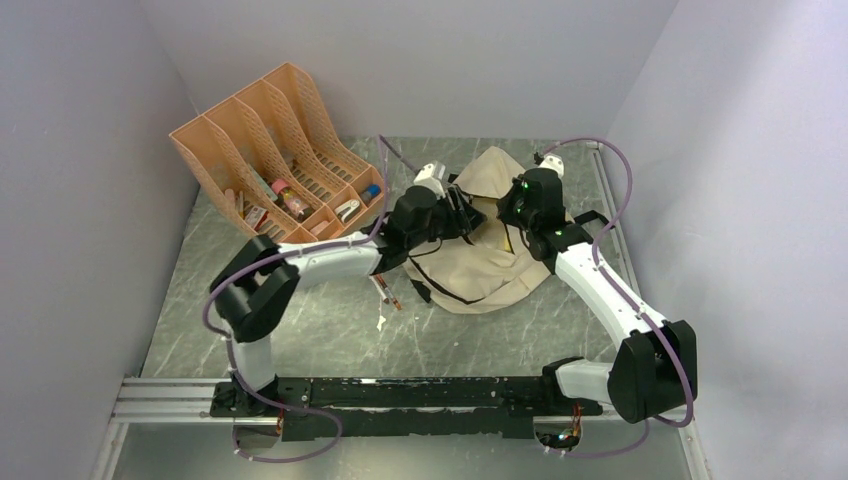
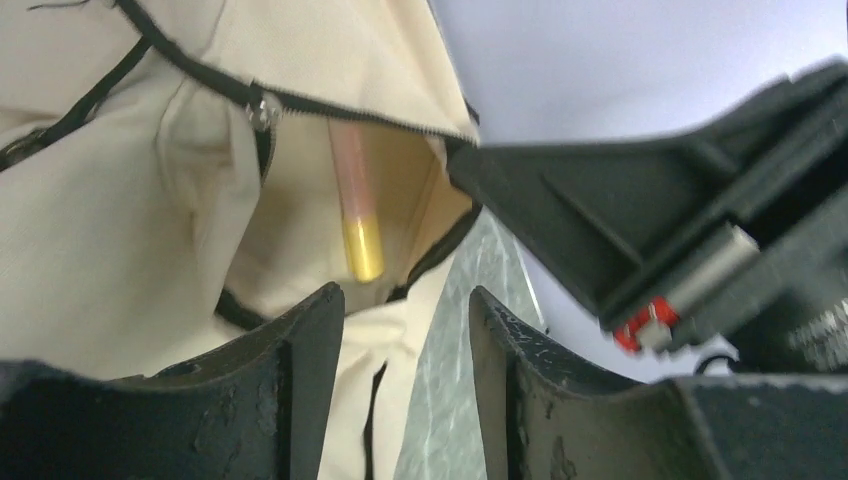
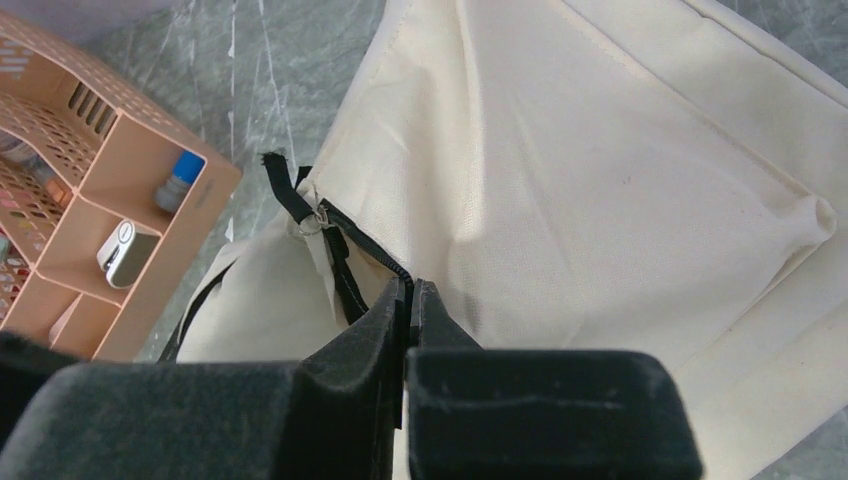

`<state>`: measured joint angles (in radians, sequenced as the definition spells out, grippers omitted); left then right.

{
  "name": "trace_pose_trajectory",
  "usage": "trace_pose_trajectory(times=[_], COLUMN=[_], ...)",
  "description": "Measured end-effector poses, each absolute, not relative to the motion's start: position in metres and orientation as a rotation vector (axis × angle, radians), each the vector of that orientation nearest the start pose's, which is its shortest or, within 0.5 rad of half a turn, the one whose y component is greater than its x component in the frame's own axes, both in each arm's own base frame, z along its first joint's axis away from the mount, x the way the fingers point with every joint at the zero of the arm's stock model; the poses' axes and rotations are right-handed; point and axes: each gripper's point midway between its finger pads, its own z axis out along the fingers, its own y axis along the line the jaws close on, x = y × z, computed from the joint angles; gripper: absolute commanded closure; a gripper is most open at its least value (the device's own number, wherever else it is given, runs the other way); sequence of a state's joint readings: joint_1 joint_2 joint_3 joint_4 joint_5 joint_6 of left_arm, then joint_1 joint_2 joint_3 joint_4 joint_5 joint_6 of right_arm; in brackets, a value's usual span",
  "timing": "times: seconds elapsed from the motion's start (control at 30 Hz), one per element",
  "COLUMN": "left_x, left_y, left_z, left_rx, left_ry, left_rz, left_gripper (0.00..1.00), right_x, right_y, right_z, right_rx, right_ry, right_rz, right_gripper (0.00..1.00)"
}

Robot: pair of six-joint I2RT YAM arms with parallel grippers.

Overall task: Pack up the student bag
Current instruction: Place the stationery in the student bag.

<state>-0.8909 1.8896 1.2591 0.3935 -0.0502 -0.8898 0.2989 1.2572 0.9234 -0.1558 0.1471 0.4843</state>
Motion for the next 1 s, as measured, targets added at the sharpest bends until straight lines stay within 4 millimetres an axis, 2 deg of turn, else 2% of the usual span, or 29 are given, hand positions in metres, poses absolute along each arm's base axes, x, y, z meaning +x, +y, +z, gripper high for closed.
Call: trace_pose_trajectory(times=[0.17, 0.27, 0.47, 0.6, 0.67, 0.77, 0.9, 1.0], left_x=[0.319, 0.311, 0.313, 0.307, 0.301, 0.288, 0.273, 0.27], left_y=[-0.427, -0.396, -0.307, -0.245, -0.221, -0.198, -0.181, -0.174], left_z=[0.191, 0.194, 0.191, 0.175, 0.164, 0.144, 0.114, 0.095], left_rx=[0.029, 0.042, -0.053, -0.156, -0.196, -0.231, -0.256, -0.258], left_ry=[2.006, 2.026, 2.049, 2.088, 2.118, 2.17, 2.255, 2.306], left_rz=[-1.124, -1.041, -0.793, -0.612, -0.526, -0.431, -0.336, -0.258], left_gripper=[0.45, 0.44, 0.41, 0.4, 0.38, 0.37, 0.36, 0.37], right_x=[0.378, 0.379, 0.379, 0.379, 0.379, 0.38, 0.38, 0.381], right_y=[0.107, 0.106, 0.105, 0.105, 0.105, 0.105, 0.105, 0.105], right_z=[0.191, 0.191, 0.19, 0.189, 0.188, 0.187, 0.185, 0.183], right_rx=[0.281, 0.279, 0.278, 0.273, 0.271, 0.271, 0.27, 0.27], right_ry=[2.049, 2.048, 2.048, 2.052, 2.054, 2.055, 2.06, 2.065], right_rz=[0.313, 0.306, 0.296, 0.291, 0.289, 0.288, 0.287, 0.286], right_gripper=[1.0, 1.0, 1.0, 1.0, 1.0, 1.0, 1.0, 1.0])
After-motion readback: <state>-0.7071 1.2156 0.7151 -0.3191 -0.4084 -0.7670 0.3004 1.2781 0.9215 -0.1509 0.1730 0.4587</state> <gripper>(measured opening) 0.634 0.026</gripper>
